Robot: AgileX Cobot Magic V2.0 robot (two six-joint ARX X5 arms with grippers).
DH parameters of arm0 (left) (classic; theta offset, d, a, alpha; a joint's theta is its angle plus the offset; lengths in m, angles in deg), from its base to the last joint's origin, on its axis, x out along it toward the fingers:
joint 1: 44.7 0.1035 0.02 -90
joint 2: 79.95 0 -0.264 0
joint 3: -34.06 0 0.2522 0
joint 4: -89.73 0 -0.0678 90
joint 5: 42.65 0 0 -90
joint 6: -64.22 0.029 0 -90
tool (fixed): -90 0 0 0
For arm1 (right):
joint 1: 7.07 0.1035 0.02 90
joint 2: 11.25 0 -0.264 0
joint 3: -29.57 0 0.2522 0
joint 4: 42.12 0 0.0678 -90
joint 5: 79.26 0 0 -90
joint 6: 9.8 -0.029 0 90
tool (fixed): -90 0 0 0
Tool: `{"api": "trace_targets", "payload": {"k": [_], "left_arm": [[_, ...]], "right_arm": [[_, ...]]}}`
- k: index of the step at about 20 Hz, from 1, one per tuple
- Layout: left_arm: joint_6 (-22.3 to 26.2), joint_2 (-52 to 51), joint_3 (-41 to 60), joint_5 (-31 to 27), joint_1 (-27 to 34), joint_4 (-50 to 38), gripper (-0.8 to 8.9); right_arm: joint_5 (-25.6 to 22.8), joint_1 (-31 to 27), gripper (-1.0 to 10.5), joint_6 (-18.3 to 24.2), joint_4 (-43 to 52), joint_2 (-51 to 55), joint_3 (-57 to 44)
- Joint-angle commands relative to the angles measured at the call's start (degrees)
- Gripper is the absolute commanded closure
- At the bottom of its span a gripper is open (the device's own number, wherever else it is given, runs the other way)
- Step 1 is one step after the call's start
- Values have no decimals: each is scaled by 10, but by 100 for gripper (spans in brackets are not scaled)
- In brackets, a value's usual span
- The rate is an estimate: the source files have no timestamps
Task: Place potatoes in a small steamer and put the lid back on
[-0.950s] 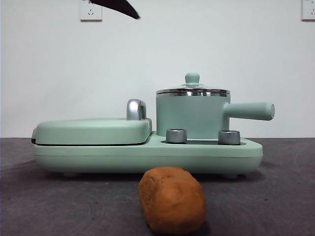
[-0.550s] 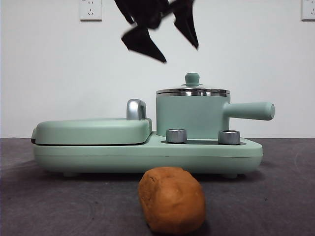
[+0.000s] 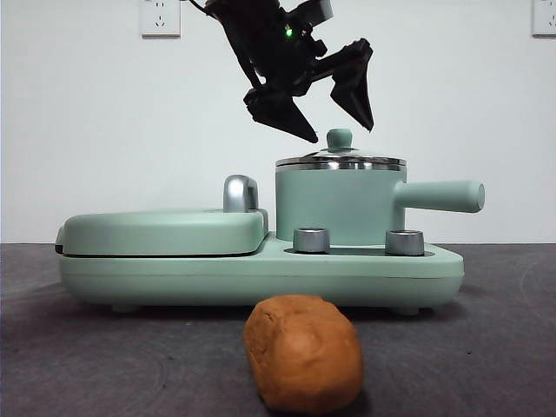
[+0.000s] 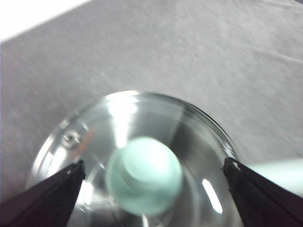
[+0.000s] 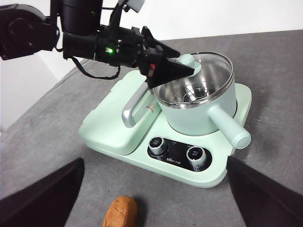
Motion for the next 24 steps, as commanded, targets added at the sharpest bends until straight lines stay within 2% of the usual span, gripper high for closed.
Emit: {"api": "trace_targets", "payload": {"k": [1, 7, 10, 15, 18, 19, 24], "left_arm": [[13, 20, -16, -1, -6, -18, 350], [13, 32, -16, -1, -7, -20, 387], [15, 32, -16, -3, -7, -19, 532], [15, 32, -16, -3, -7, -21, 548], [15, 32, -16, -3, -7, -21, 698], [15, 32, -16, -3, -7, -21, 718], [15, 32, -16, -3, -7, -23, 728]], "right_arm": [[1, 0, 469, -6, 5, -3, 9], [1, 0, 469, -6, 4, -3, 9], [1, 0, 469, -6, 5, -3, 9], [1, 0, 469, -7, 5, -3, 9], [1, 0, 469, -14, 5, -3, 9], [1, 0, 469, -14, 5, -3, 9], [1, 0, 469, -15, 5, -3, 9]]}}
